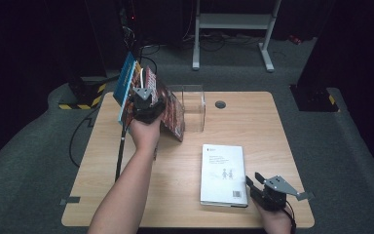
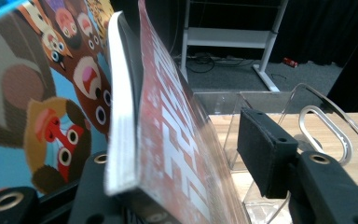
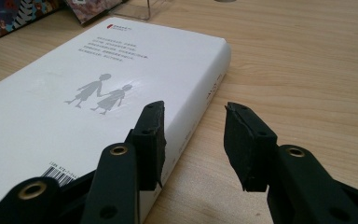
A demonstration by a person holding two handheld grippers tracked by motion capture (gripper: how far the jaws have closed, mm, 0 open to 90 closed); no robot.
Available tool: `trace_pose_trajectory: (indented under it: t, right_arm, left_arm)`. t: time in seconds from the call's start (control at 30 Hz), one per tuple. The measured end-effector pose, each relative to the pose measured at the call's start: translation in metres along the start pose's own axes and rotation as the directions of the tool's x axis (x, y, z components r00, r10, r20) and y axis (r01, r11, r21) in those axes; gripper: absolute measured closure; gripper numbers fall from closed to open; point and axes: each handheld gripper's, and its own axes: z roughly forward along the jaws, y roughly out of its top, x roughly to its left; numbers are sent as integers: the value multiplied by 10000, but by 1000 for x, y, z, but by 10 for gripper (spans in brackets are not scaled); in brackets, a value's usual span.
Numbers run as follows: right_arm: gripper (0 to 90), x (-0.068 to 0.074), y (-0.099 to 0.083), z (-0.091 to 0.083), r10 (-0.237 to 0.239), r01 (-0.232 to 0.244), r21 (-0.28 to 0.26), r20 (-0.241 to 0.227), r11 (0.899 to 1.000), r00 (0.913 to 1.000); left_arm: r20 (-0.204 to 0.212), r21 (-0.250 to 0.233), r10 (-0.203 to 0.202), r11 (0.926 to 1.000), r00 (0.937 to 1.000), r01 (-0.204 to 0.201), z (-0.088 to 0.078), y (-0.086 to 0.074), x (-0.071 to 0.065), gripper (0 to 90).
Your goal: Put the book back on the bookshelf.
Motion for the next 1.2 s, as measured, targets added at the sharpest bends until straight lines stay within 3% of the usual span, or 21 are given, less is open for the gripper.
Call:
trace_pose_trajectory:
  t: [0.9,1.2]
  right_arm:
    - [583,2,0,1,-38,38,47,-45,10000,10000]
    - [583,3,-1,2,-55,56,80,-78,10000,10000]
  left_arm:
    - [-314,-540,444,9975,9985,-460,-8,10,1,462]
    - [-362,-562,404,9975,9985,-424,-9,13,3,467]
